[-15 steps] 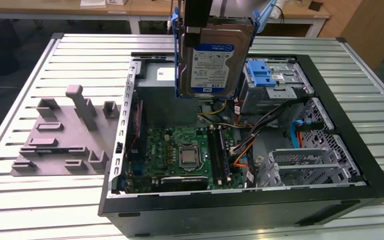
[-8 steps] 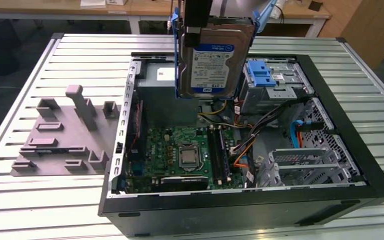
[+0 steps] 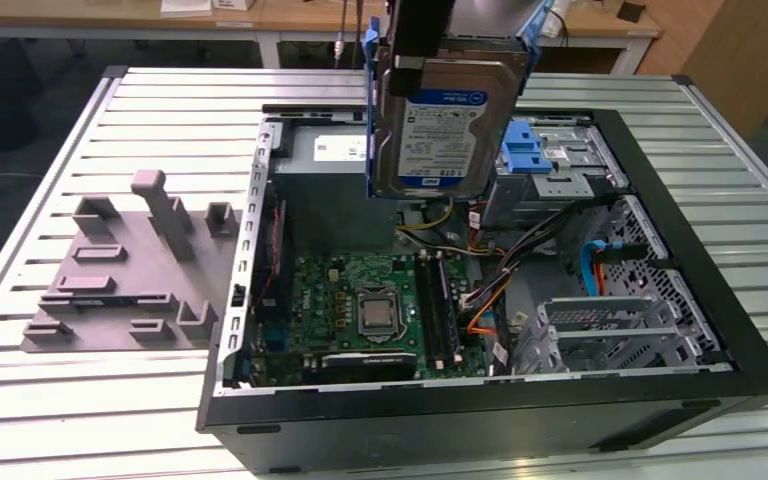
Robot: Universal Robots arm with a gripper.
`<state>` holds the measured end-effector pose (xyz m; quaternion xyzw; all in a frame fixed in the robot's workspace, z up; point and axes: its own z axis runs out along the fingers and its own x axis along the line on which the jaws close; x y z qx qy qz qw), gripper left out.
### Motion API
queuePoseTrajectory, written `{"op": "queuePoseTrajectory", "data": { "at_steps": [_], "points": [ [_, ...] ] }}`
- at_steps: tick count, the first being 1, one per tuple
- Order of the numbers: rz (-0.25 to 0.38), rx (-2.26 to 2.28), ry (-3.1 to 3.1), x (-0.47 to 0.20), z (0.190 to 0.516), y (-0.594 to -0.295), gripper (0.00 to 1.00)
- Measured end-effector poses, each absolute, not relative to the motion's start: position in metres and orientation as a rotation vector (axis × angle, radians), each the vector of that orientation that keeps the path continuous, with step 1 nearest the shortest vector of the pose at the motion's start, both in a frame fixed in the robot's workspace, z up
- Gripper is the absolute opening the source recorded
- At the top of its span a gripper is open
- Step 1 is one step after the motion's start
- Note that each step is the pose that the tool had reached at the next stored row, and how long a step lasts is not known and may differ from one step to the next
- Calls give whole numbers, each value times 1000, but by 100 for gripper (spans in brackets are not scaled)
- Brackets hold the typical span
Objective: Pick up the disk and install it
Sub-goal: 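Insert the disk into the insertion slot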
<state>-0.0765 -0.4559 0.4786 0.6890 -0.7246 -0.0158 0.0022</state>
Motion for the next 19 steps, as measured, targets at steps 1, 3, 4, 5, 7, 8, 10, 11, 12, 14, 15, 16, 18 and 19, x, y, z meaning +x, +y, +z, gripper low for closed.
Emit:
{"op": "queuePoseTrajectory", "data": {
  "at_steps": [1, 3, 4, 5, 7, 8, 10, 11, 12, 14, 15, 16, 18, 19],
  "points": [
    [-50, 2161, -2273, -76, 479, -457, 36],
    [-50, 2161, -2273, -76, 479, -458, 36],
    [-50, 2161, -2273, -76, 479, -459, 36],
    [-50, 2161, -2273, -76, 478, -461, 36],
    [-50, 2161, -2273, -76, 478, -464, 36],
    [-50, 2161, -2273, -76, 478, -466, 36],
    [-50, 2161, -2273, -76, 478, -470, 36],
    [-50, 2161, -2273, -76, 478, -473, 36],
    [-50, 2161, -2273, -76, 478, -475, 36],
    [-50, 2161, -2273, -76, 478, -478, 36],
    [-50, 2161, -2273, -75, 478, -478, 36],
    [-50, 2161, -2273, -73, 478, -479, 36],
    [-51, 2161, -2273, -68, 478, -480, 36],
    [-51, 2160, -2272, -67, 478, -481, 36]
  ]
}}
